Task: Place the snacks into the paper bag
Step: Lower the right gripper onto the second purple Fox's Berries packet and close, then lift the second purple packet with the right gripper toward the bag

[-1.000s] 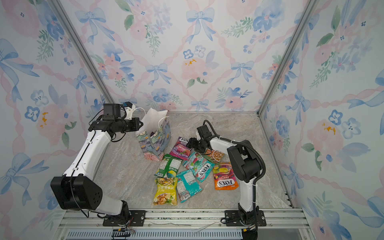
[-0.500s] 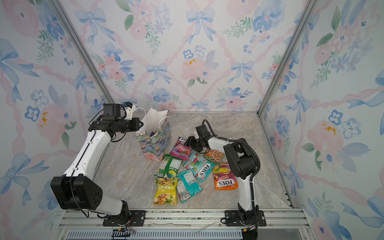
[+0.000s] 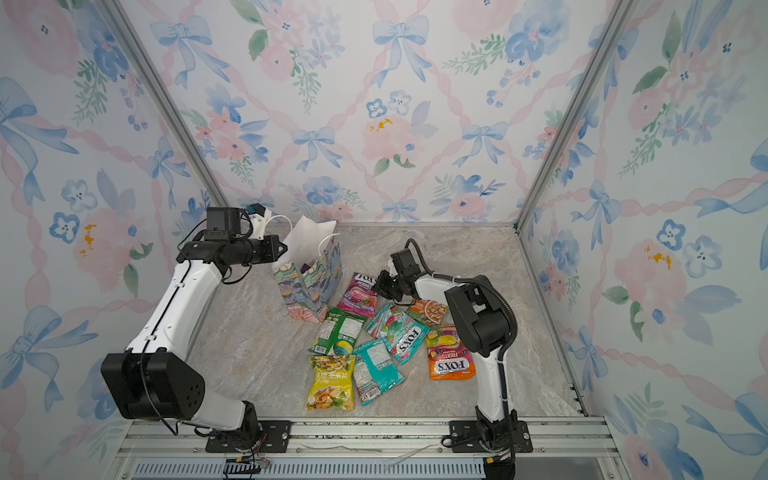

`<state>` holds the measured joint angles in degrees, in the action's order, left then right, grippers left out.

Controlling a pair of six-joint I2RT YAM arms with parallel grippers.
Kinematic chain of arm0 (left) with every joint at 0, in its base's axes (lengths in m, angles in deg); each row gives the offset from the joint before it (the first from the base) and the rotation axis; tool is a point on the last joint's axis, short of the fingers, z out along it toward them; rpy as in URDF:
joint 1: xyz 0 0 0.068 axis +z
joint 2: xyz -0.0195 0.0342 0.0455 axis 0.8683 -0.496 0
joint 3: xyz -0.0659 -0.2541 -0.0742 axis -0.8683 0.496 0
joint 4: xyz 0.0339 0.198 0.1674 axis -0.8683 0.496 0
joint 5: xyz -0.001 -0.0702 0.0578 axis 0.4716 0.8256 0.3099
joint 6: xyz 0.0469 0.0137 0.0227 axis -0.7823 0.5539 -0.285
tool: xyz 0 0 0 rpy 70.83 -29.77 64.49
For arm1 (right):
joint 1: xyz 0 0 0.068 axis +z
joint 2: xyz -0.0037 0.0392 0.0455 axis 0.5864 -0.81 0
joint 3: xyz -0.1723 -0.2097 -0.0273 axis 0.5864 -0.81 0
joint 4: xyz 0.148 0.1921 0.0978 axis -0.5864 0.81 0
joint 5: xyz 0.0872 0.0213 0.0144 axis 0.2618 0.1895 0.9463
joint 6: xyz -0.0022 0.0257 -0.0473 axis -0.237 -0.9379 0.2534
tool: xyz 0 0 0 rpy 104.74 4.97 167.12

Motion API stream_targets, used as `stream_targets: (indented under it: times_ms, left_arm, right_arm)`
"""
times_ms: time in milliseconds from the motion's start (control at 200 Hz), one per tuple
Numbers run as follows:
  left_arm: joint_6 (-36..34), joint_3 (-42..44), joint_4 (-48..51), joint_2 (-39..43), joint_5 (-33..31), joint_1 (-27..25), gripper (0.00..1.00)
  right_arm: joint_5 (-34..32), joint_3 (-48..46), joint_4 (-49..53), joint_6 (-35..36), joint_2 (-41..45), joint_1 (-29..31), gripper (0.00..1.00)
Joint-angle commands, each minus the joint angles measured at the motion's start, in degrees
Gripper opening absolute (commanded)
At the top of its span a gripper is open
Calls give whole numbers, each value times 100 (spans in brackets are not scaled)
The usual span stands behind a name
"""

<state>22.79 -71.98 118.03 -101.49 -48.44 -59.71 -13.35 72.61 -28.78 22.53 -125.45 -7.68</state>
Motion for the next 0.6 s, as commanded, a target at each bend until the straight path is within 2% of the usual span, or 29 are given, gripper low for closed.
stream_targets:
  times_ms: [0, 110, 595]
  left_arm:
    - [-138, 93, 28, 144, 161, 25, 0]
    - [-144, 102, 28, 154, 139, 34, 0]
    - [-123, 111, 22, 134, 119, 29, 0]
  right_arm:
    - [30, -83, -116, -48, 192, -6, 7]
    - [48, -101, -114, -70, 358, -28, 0]
    - [-219, -94, 388, 271, 1546, -185, 0]
